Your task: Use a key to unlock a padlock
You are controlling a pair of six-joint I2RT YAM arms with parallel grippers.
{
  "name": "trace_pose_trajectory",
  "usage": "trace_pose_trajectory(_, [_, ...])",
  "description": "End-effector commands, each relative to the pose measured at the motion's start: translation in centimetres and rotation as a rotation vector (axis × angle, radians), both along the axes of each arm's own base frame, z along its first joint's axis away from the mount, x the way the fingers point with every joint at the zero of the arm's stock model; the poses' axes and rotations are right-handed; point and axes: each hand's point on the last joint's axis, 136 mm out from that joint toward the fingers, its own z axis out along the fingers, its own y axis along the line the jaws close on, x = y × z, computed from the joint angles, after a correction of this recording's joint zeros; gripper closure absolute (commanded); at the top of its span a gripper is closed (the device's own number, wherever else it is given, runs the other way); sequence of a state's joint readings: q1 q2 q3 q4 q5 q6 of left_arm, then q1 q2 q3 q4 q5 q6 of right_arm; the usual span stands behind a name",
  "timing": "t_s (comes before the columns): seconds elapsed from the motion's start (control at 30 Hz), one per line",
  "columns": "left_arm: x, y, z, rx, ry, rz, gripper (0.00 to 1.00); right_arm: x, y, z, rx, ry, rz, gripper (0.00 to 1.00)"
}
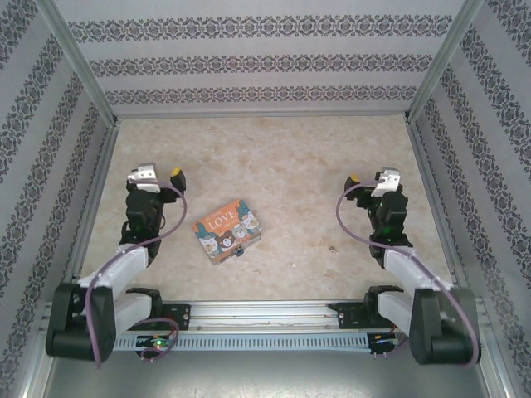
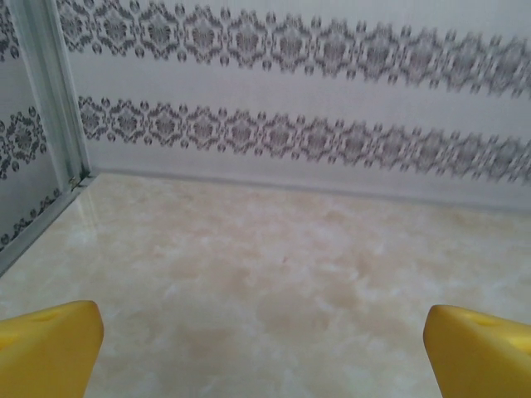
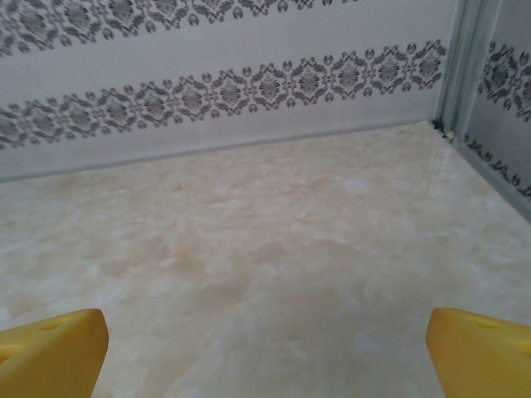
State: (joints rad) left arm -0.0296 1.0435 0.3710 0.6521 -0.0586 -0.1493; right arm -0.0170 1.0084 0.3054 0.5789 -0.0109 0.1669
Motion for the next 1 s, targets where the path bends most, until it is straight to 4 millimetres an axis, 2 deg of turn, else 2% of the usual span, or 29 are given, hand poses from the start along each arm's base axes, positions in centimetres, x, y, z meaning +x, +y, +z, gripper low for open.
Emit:
trace_pose_trajectory(0.0, [-1.7,-0.1,-1.5,-0.193,0.173,0.019,0.01,-1.5,2.3,0.5,0.119,0.108,0.1,0.01])
trace_pose_trajectory(0.1, [-3.6,-0.3,-1.5,-0.302,0.26,0.04,0.01,-2.7,4.5,1.8,0.22,0.154,0.198,0.02])
trace_pose_trajectory(0.23, [-6.5,-1.6,-1.9,-0.417,0.353,0.01,0.01,-4.2,7.5,2.2,0.368,0.214,0.317,0.02])
trace_pose_trajectory(0.37, [-9.2,-2.5,-3.6,-0.51,0.491,0.012,0.01,-5.3,10.6,2.1,0.46,0.267,0.403,0.01])
trace_pose_trajectory(0.53, [-11.4,-4.9,-5.7,-0.616,0.642,-0.064,0.01,-6.4,15.4,0.8,0.455,0.364,0.508,0.02])
trace_pose_trajectory(0.77, [-13.3,-6.7,-8.0,-0.702,0.761,-0.108,0.01,-8.2,22.1,-2.1,0.385,0.507,0.641,0.01])
trace_pose_trajectory(0.97, [-14.2,-8.8,-9.3,-0.816,0.824,-0.181,0.01,-9.0,26.4,-3.6,0.335,0.589,0.739,0.02])
